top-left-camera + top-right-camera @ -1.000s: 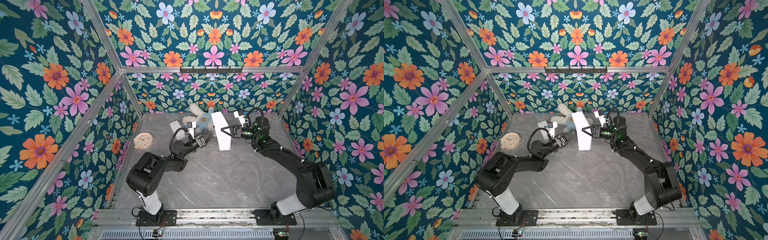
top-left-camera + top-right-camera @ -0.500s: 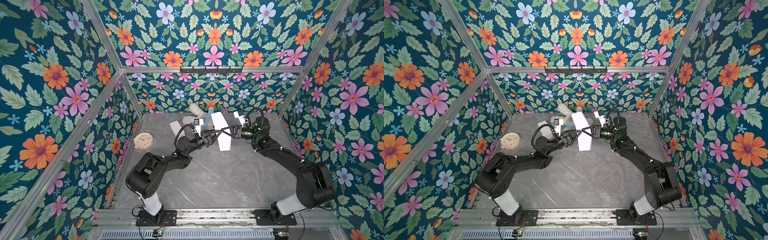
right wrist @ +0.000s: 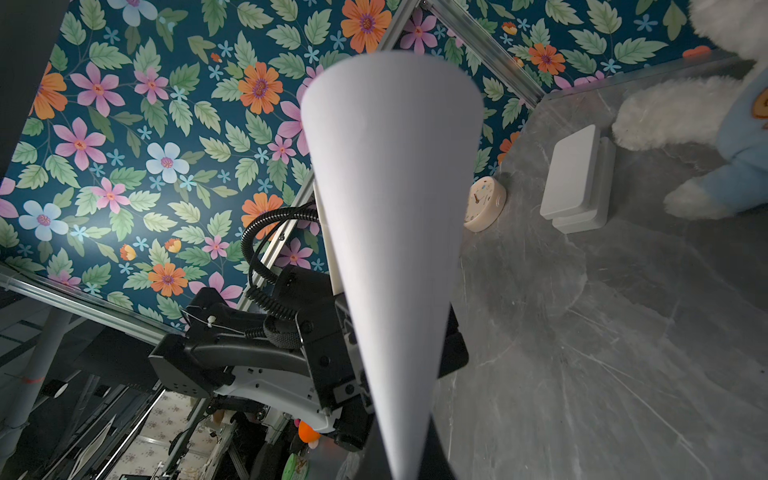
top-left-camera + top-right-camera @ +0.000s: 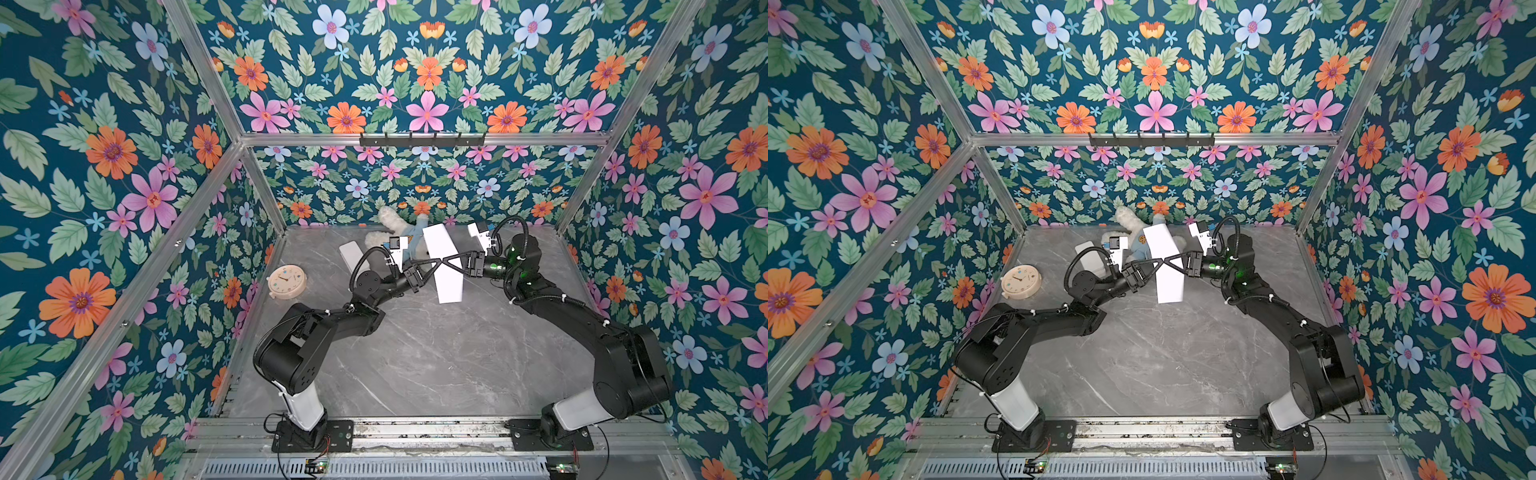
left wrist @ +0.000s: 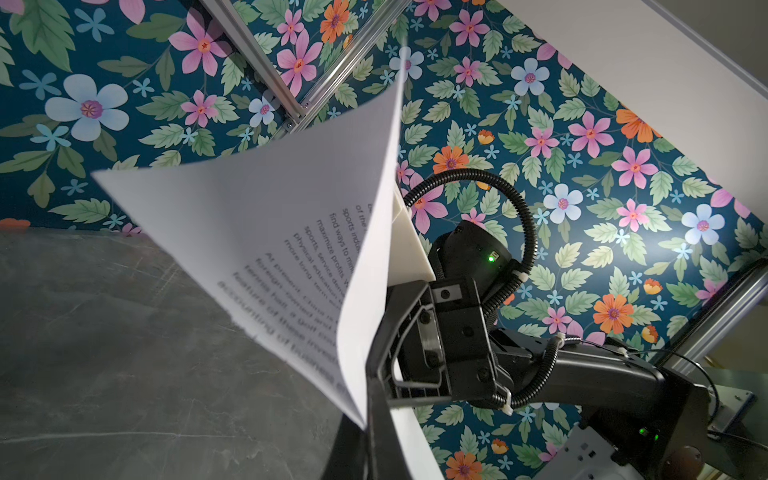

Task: Fold the rectangular paper in half along the long edge
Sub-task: Fold the paper.

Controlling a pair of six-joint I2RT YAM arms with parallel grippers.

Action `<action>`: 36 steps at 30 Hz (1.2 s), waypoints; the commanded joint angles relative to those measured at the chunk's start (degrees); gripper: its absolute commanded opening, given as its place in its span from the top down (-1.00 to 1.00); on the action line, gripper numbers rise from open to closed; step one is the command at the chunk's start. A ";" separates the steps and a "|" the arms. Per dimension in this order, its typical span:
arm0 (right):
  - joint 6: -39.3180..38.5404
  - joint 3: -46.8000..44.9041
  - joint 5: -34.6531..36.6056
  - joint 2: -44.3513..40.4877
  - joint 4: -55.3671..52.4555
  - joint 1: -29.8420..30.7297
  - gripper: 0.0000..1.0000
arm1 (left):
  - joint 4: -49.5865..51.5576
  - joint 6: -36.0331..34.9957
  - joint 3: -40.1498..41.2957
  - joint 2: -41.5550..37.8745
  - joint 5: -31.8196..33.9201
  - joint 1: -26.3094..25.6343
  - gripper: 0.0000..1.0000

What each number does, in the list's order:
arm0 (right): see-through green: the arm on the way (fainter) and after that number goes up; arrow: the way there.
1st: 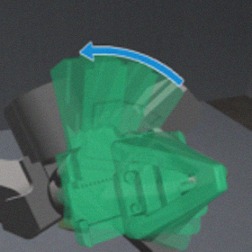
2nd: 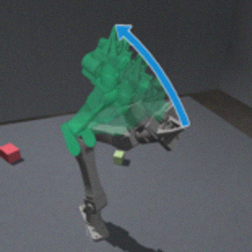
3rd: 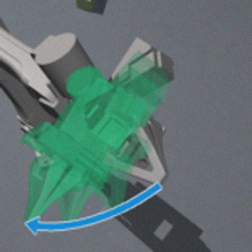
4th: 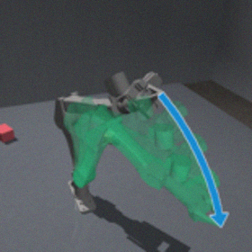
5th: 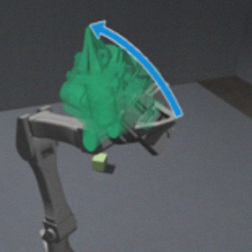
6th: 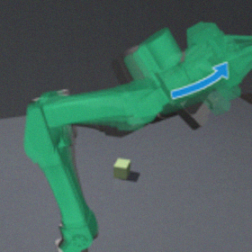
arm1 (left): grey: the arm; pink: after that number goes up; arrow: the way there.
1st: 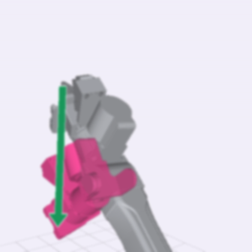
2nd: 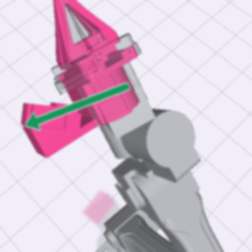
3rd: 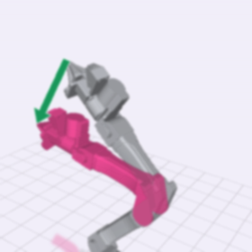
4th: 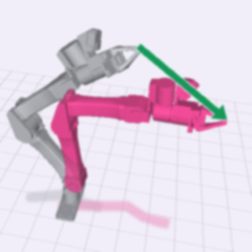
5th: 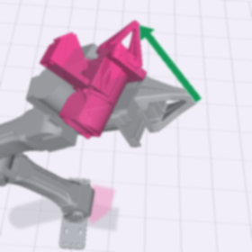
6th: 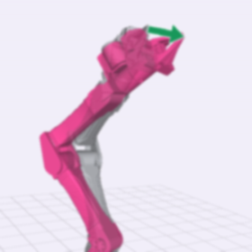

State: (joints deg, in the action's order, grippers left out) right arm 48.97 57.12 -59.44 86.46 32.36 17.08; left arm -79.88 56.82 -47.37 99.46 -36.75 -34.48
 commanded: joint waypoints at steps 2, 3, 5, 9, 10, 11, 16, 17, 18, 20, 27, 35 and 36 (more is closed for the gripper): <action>-0.72 0.56 -0.73 -0.81 0.60 0.14 0.65 | 0.68 -2.81 0.52 -0.62 -0.71 0.17 1.00; -0.64 0.70 -0.74 -0.85 0.64 0.08 0.57 | 1.15 -3.38 0.53 -0.78 -0.79 0.12 1.00; -0.53 1.10 -0.55 -1.02 0.71 0.10 0.43 | 2.03 -4.33 0.79 -1.10 -0.93 0.11 1.00; -0.85 1.88 -0.16 -1.29 -0.01 0.10 0.38 | 3.28 -5.52 0.99 -1.33 -1.40 0.20 1.00; -1.11 1.90 0.01 -1.37 -0.14 0.08 0.38 | 3.62 -5.79 1.06 -1.37 -1.56 0.20 1.00; -1.34 2.07 0.26 -1.46 -0.52 0.18 0.38 | 3.75 -5.99 1.10 -1.46 -1.81 0.22 1.00; -1.71 3.07 0.55 -1.20 -1.41 0.04 0.38 | 4.67 -7.69 1.47 -1.89 -3.57 0.20 1.00; -1.75 3.32 0.55 -1.19 -1.42 -0.02 0.40 | 5.17 -8.11 1.58 -2.05 -3.68 0.20 1.00; -1.72 3.47 0.47 -1.20 -1.42 0.02 0.42 | 5.69 -8.57 1.71 -2.21 -3.68 0.20 1.00; -1.75 3.78 0.44 -1.18 -1.74 0.00 0.46 | 7.18 -9.60 1.84 -2.58 -3.85 0.25 1.00; -1.88 4.27 0.54 -1.40 -2.52 -0.35 0.79 | 9.83 -11.85 2.35 -3.88 -4.07 0.29 1.00; -2.57 4.40 0.75 -2.01 -4.09 -0.38 0.76 | 9.96 -11.89 2.20 -3.57 -4.82 0.33 1.00; -2.64 4.52 0.98 -2.07 -4.26 -0.37 0.62 | 10.11 -12.07 2.20 -3.48 -4.90 0.29 1.00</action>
State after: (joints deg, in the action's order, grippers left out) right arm 47.16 60.88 -58.65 85.30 25.47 16.71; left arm -72.38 46.00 -45.19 95.72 -39.51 -34.24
